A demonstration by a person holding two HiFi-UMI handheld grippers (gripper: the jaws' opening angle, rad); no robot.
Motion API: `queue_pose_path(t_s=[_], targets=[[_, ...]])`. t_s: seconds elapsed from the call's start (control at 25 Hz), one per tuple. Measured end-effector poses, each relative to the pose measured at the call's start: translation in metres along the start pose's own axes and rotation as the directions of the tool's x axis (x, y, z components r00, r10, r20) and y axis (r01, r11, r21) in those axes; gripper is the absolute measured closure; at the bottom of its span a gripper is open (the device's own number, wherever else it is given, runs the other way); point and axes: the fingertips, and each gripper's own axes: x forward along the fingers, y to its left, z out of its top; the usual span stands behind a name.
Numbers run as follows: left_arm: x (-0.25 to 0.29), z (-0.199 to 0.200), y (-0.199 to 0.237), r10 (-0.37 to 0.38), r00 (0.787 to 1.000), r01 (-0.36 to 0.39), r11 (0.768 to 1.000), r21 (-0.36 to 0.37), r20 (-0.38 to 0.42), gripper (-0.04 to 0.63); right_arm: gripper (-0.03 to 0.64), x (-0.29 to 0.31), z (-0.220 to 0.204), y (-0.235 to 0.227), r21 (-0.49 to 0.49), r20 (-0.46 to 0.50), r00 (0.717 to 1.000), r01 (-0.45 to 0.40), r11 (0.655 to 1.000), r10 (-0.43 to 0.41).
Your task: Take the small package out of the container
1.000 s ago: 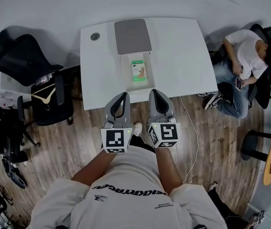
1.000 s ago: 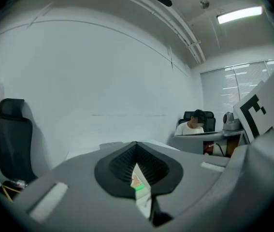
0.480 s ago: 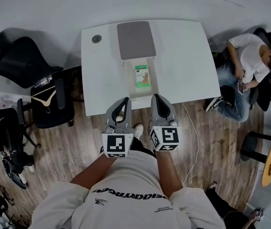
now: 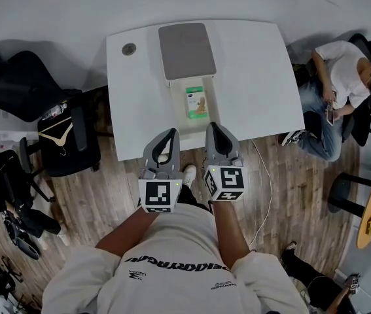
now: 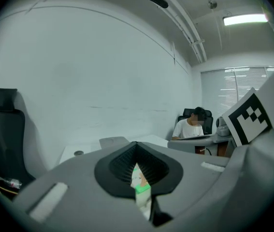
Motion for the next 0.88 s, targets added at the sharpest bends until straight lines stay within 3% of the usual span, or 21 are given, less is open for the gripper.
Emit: queue_pose_path(t_s=[0.88], targets=[[0.034, -0.026, 0.016, -0.001, 0.997, -0.001, 1.0, -0.024, -0.072, 0.592, 0.62, 0.051, -0.033, -0.009, -0.017, -0.105, 0.994, 0.005, 1.0, -0.007]])
